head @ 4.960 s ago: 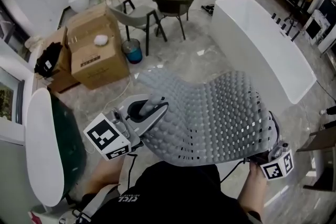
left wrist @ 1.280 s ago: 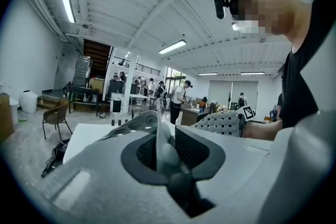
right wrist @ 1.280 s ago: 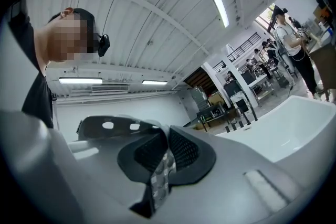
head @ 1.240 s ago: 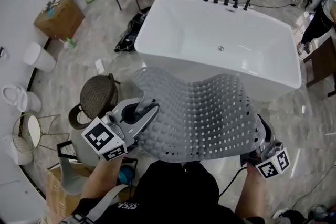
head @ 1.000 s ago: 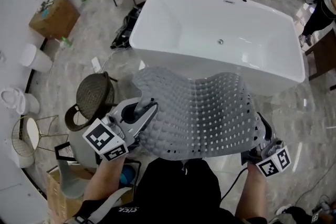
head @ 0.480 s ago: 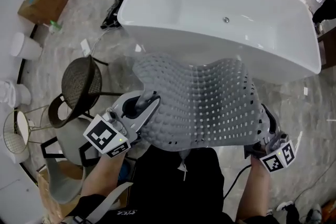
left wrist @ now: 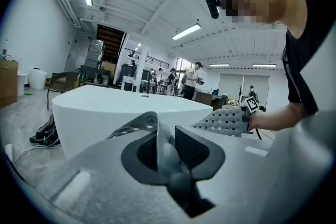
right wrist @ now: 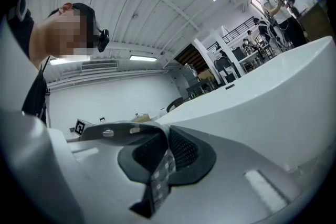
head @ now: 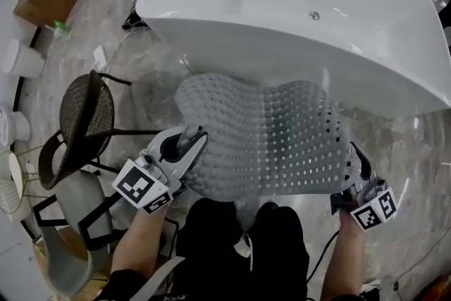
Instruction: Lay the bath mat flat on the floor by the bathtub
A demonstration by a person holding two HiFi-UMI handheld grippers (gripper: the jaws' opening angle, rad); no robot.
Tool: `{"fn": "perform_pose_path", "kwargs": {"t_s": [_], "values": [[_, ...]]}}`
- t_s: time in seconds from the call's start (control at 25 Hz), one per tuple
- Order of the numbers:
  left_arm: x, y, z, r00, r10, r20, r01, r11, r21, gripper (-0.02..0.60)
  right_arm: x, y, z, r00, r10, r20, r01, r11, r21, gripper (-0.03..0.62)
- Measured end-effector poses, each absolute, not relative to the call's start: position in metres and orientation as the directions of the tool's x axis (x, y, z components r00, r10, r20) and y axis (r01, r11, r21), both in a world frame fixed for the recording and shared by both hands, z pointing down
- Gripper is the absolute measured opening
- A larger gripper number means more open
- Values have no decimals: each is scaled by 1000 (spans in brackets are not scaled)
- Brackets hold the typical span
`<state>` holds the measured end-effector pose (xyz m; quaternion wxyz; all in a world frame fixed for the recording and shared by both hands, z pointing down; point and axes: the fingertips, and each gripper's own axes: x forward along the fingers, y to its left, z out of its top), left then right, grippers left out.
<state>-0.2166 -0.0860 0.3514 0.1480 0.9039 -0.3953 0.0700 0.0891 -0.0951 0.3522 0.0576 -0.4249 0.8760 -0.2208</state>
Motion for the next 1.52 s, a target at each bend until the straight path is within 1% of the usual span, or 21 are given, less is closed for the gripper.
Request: {"fn": "perform_pose_path", "kwargs": {"t_s": [0.36, 0.56, 0.76, 0.96, 1.16, 1.4, 1.52], "values": [[-218, -119, 504, 719, -643, 263, -694, -683, 227, 55, 105, -133, 497, -627, -768, 130, -739, 534, -412, 12], [-211, -134, 572, 727, -623, 288, -683, -697, 218, 55, 120, -136, 572, -618, -770, 158, -751, 520, -406, 12], [-206, -139, 629, 732, -601, 321, -673, -710, 207, 54, 132, -131, 628, -606, -772, 193, -767, 504, -397, 12], [-204, -144, 671, 726, -589, 354, -678, -700, 225, 54, 144, -125, 668, -604, -764, 227, -776, 499, -386, 12], [-202, -142, 710, 701, -577, 418, -695, -685, 219, 54, 153, -118, 700, -591, -759, 272, -792, 484, -371, 12], [-203, -147, 725, 693, -579, 431, -703, -676, 222, 54, 152, -125, 712, -586, -761, 279, -800, 489, -347, 12], [-208, -146, 737, 676, -576, 459, -710, -676, 199, 54, 148, -118, 724, -594, -746, 302, -799, 500, -334, 12]]}}
